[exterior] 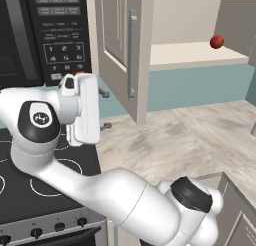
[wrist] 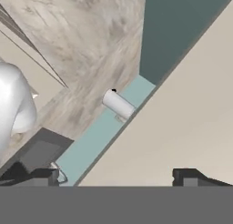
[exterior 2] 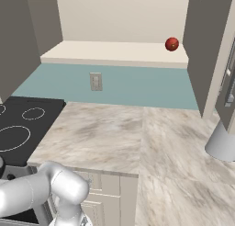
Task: Pick the avocado and bread from the counter and place them on the plate. Then pick the jam from the cabinet and place it next to the plate. Lastly close the cabinet door.
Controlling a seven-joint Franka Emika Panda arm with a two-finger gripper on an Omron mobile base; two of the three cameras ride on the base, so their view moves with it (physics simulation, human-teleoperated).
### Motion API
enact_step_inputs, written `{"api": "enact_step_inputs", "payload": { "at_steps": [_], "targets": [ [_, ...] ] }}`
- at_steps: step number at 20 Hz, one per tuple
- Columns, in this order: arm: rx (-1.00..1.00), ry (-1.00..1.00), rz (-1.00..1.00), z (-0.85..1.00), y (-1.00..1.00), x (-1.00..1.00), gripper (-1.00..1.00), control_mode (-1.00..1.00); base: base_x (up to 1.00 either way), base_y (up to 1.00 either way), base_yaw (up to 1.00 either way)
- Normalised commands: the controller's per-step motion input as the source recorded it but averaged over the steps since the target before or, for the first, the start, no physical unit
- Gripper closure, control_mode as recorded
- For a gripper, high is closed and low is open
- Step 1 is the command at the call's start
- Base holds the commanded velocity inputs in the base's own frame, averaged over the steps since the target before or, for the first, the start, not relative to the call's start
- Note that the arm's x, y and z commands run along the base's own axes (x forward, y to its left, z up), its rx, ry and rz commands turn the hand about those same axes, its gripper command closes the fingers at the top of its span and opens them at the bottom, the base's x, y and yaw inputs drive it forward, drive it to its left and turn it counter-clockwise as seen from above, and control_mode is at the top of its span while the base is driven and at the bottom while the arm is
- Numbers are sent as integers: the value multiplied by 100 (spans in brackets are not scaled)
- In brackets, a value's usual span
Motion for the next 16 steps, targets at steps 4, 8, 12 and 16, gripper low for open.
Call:
{"api": "enact_step_inputs", "payload": {
  "at_steps": [4,8,12,16],
  "targets": [
    [-16,0,0,9,0,0,-100,-100,0,0,0],
    [-15,2,0,0,-2,0,-100,-100,0,0,0],
    [-11,4,0,0,-12,5,-100,-100,0,0,0],
    [-7,4,0,0,-15,6,-100,-100,0,0,0]
  ]
}}
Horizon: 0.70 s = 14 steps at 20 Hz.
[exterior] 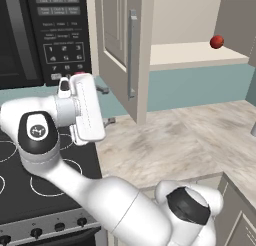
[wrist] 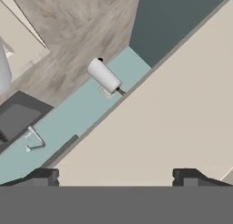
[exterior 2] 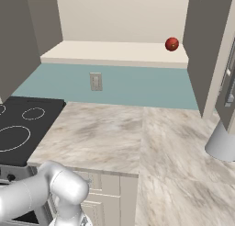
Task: Pick the avocado and bread from the counter and place them on the plate. Then pick the jam from the cabinet and place it next to the plate. Lastly close the cabinet door.
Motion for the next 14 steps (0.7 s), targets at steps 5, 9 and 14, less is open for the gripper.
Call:
{"api": "enact_step_inputs", "payload": {
  "at_steps": [5,9,14],
  "targets": [
    [-5,4,0,3,-6,2,-100,-100,0,0,0],
    [-6,4,0,8,0,3,-100,-100,0,0,0],
    [-5,6,0,10,0,10,-100,-100,0,0,0]
  ]
}}
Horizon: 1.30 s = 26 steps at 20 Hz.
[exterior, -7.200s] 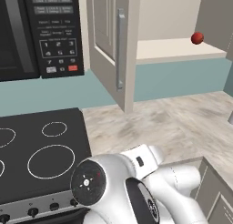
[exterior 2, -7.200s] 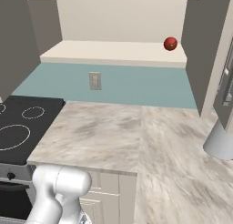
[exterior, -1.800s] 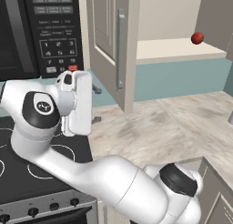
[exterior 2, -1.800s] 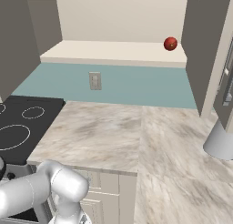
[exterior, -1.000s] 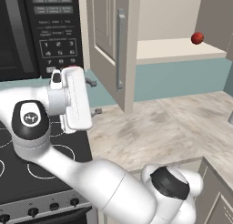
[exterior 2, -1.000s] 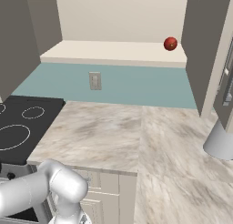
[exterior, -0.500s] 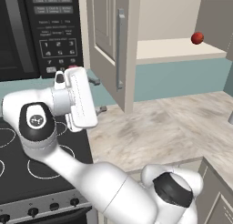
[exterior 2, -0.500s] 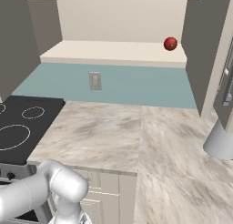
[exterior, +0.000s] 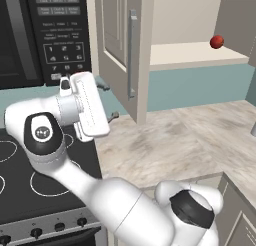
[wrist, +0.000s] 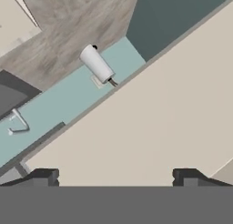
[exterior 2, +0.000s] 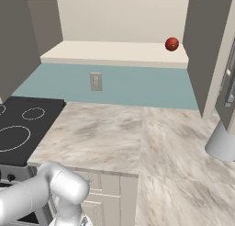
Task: Pick the avocado and bread from the counter and place them on the plate. Then pick the jam from the cabinet and place it next to the plate. Lastly close the cabinet door.
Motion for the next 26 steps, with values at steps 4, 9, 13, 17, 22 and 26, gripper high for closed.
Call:
{"api": "enact_step_inputs", "payload": {
  "at_steps": [4,9,13,17,22,26],
  "targets": [
    [-3,4,0,9,-8,12,-100,-100,0,0,0],
    [-1,3,0,4,-12,6,-100,-100,0,0,0],
    [-1,1,0,3,-17,2,-100,-100,0,0,0],
    [0,0,0,0,-27,0,-100,-100,0,0,0],
    [0,0,0,0,-33,0,-100,-100,0,0,0],
    [0,0,0,0,-36,0,-100,-100,0,0,0]
  ]
}}
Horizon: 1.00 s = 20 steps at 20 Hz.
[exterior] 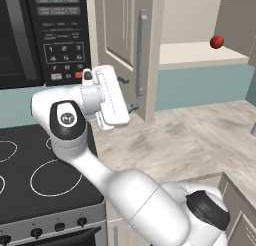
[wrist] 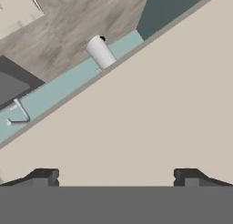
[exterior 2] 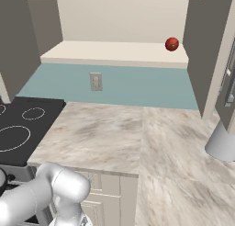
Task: Pick the avocado and bread from the counter and place them on the plate. Then pick the jam from the cabinet and place it next to the plate. Lastly close the cabinet door.
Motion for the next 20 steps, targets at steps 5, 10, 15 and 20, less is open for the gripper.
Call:
{"api": "enact_step_inputs", "payload": {
  "at_steps": [5,10,15,20],
  "targets": [
    [0,0,0,2,-42,0,-100,-100,0,0,0],
    [1,0,4,7,-55,6,-100,-100,0,0,0],
    [8,0,18,9,-60,13,-100,-100,0,0,0],
    [12,0,33,0,-63,21,-100,-100,0,0,0]
  ]
}}
